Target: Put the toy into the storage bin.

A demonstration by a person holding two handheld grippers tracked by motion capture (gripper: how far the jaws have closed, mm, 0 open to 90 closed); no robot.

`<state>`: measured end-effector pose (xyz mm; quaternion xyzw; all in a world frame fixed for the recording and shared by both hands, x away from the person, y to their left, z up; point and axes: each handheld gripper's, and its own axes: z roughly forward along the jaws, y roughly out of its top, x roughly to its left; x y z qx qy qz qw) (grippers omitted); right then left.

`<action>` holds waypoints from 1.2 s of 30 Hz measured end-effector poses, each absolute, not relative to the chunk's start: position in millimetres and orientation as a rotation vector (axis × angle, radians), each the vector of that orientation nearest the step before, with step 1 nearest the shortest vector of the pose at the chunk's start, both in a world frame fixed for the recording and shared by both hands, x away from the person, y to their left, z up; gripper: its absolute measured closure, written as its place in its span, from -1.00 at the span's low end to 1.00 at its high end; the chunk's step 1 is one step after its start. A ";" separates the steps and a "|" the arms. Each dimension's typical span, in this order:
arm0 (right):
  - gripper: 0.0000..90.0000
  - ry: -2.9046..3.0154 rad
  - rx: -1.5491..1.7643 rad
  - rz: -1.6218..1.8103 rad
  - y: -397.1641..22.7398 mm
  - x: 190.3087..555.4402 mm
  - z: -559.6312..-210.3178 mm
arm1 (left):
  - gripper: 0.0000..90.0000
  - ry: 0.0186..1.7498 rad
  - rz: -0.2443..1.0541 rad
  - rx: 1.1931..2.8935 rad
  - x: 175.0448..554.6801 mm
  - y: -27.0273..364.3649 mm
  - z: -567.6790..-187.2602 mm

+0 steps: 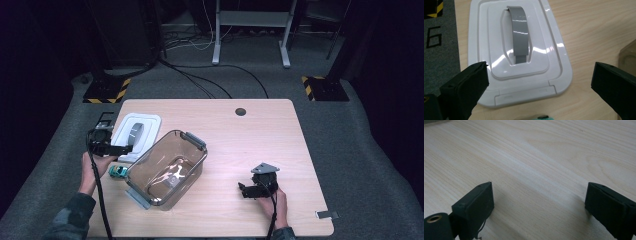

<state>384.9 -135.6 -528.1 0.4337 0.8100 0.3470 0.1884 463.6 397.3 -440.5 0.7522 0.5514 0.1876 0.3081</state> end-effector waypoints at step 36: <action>-0.83 2.280 1.219 0.976 -135.6 384.9 -528.1 | -1.00 1.526 0.545 1.938 406.0 402.1 -498.8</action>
